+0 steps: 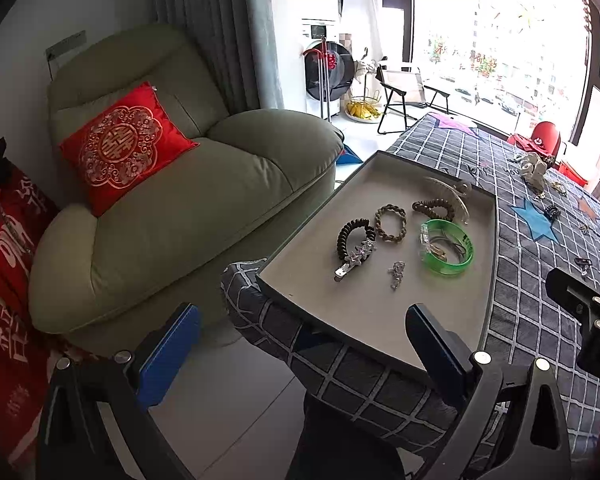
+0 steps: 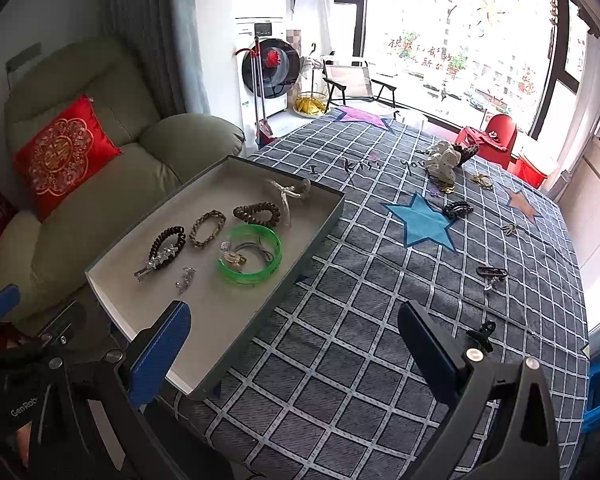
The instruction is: Organize jewelry
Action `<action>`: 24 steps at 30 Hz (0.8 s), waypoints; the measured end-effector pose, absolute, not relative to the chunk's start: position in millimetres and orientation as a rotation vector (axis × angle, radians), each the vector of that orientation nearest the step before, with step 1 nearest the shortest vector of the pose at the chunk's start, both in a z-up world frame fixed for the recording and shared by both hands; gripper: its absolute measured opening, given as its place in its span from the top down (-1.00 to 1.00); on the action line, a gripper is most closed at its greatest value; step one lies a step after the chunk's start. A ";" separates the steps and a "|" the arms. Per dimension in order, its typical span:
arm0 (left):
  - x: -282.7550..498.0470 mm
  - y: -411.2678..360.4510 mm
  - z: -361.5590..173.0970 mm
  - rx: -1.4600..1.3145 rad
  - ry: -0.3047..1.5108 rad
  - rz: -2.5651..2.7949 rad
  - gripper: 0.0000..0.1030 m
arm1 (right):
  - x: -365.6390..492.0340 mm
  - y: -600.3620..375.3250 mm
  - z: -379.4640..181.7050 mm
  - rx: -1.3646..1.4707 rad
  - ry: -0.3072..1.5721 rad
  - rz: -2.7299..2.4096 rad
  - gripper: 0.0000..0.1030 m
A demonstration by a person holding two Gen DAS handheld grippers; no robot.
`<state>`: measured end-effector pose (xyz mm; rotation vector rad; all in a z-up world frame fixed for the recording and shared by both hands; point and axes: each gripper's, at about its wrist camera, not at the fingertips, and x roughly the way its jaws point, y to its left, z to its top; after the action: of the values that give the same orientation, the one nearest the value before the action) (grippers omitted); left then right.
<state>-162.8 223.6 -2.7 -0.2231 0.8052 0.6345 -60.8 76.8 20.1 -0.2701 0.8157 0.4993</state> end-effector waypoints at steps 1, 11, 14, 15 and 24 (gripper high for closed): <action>-162.7 223.6 -2.8 -0.223 0.806 0.634 -1.00 | -60.8 76.6 20.0 -0.269 0.816 0.500 -1.00; -163.4 223.9 -3.5 -0.226 0.809 0.640 -1.00 | -61.4 77.1 20.2 -0.268 0.815 0.499 -1.00; -163.8 224.0 -3.6 -0.224 0.808 0.638 -1.00 | -61.7 77.5 20.3 -0.267 0.815 0.499 -1.00; -163.3 224.2 -4.2 -0.225 0.809 0.639 -1.00 | -61.6 77.8 20.2 -0.268 0.814 0.498 -1.00; -163.2 225.1 -4.9 -0.229 0.814 0.641 -1.00 | -64.3 80.4 19.8 -0.271 0.816 0.502 -1.00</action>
<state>-163.2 225.1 -4.9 -0.2287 0.8136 0.6409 -64.3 80.4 19.8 -0.2712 0.8164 0.5018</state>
